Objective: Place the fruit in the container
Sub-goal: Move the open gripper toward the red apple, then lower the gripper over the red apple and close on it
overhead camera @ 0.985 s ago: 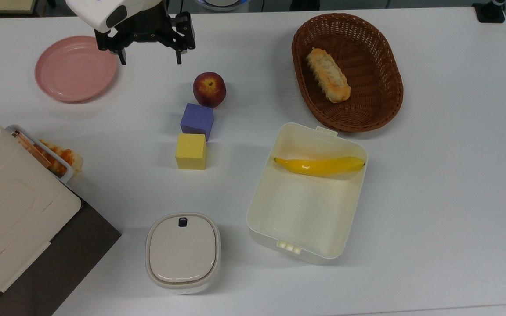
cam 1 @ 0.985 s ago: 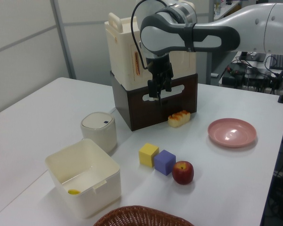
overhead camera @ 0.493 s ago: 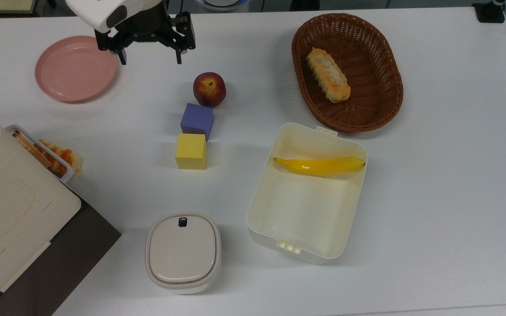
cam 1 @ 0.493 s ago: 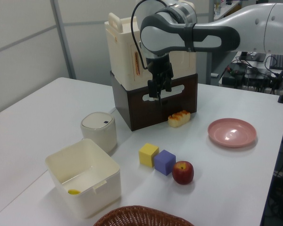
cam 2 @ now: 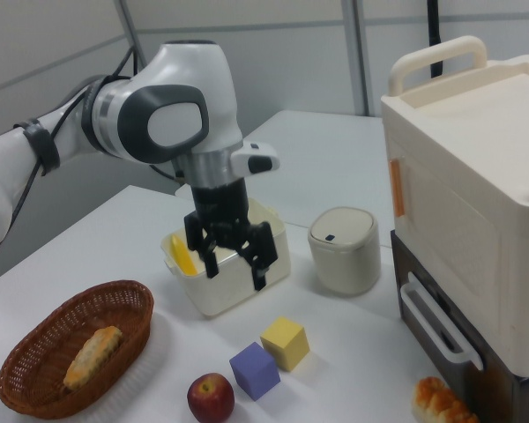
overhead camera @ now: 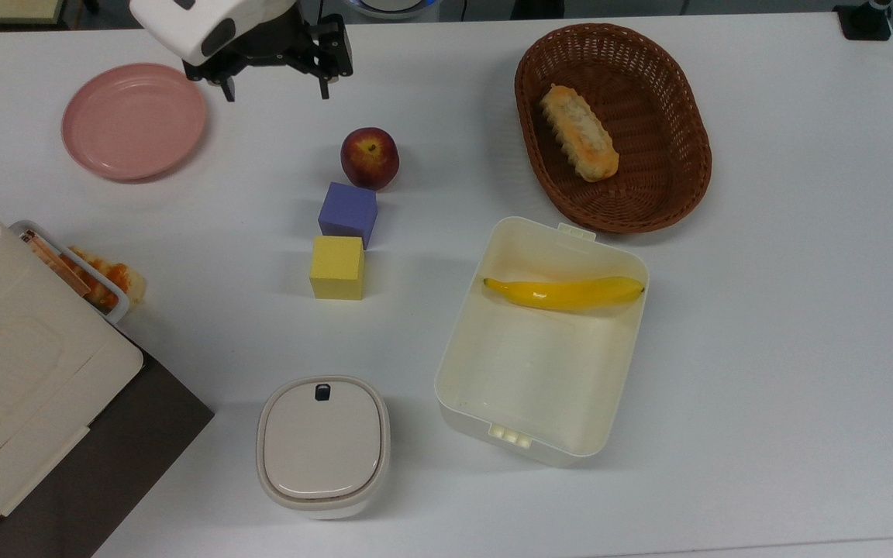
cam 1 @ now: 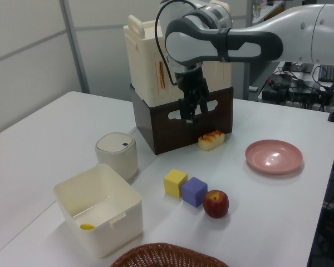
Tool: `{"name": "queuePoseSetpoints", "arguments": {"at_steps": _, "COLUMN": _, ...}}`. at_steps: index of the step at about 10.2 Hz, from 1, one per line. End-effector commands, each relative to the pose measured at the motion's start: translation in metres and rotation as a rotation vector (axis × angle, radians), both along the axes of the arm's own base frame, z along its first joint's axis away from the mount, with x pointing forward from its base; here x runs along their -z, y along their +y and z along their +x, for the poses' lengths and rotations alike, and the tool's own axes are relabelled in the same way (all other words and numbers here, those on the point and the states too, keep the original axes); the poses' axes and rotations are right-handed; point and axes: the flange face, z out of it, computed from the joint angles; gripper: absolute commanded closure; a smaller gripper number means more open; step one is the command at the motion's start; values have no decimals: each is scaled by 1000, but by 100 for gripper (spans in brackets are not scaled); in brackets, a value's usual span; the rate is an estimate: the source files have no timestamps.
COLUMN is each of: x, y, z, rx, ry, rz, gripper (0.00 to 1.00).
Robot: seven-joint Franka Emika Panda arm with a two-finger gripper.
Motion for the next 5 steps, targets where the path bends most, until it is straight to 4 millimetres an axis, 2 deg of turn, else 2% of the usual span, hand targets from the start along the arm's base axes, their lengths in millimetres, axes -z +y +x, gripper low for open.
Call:
{"name": "queuePoseSetpoints", "arguments": {"at_steps": 1, "x": 49, "y": 31, "z": -17, "rx": -34, "ry": 161, "rz": 40, "gripper": 0}}
{"name": "queuePoseSetpoints", "arguments": {"at_steps": 4, "x": 129, "y": 56, "z": -8, "rx": -61, "ry": 324, "rz": 43, "gripper": 0}}
{"name": "queuePoseSetpoints", "arguments": {"at_steps": 5, "x": 157, "y": 59, "z": -13, "rx": -65, "ry": 381, "rz": 44, "gripper": 0}}
